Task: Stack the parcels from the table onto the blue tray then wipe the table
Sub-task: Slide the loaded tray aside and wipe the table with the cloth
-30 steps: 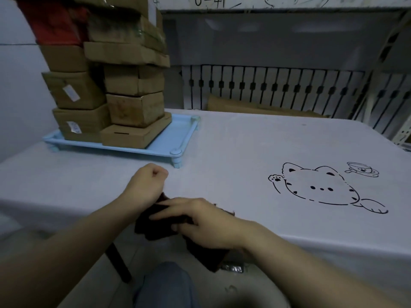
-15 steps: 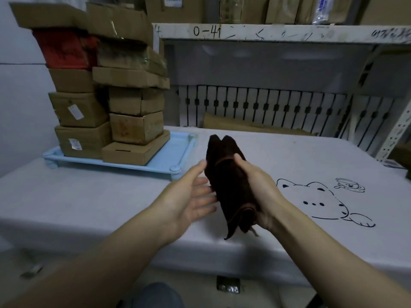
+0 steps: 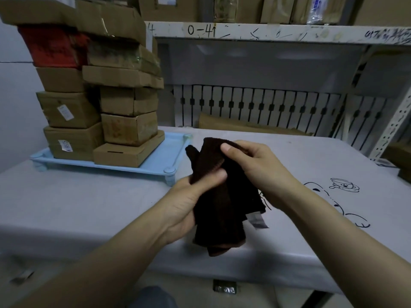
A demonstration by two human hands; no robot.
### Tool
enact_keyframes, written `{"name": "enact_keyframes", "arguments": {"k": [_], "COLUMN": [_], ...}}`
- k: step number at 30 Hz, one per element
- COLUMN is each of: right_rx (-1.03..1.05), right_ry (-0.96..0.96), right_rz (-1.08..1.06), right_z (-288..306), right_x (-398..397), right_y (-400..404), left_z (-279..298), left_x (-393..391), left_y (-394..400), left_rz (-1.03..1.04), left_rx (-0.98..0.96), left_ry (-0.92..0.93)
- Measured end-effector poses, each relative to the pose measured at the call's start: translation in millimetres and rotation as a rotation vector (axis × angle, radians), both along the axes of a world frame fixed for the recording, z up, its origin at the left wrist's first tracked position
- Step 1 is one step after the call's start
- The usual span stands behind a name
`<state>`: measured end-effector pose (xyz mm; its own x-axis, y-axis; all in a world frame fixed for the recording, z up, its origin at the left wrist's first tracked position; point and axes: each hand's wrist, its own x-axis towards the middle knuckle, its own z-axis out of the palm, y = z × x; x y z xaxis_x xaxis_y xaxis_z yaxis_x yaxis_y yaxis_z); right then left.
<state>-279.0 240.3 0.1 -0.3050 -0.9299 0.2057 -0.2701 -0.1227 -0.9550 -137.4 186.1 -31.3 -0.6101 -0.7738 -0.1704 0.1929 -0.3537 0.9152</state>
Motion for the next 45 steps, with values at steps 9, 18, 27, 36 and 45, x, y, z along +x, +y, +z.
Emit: {"name": "enact_keyframes", "arguments": {"k": [9, 18, 27, 36, 45], "right_rx": [0.003, 0.011, 0.084, 0.249, -0.163], "right_ry": [-0.015, -0.057, 0.261, 0.268, 0.991], "right_rz": [-0.282, -0.066, -0.082, 0.084, -0.328], "right_z": [6.4, 41.8, 40.3, 22.2, 26.3], "right_x": [-31.4, -5.4, -31.2, -47.9, -60.4], "right_y": [1.8, -12.1, -3.9, 4.9, -16.9], "left_z": [19.4, 50.1, 36.8, 24.7, 26.2], "left_x": [-2.2, -30.3, -1.2, 10.1, -23.9], "left_y": [-21.8, -11.6, -21.8, -48.8, -66.5], "left_rz": [0.174, 0.123, -0.014, -0.148, 0.117], "left_rx": [0.042, -0.096, 0.118, -0.108, -0.769], "left_ry": [-0.114, -0.146, 0.109, 0.120, -0.272]}}
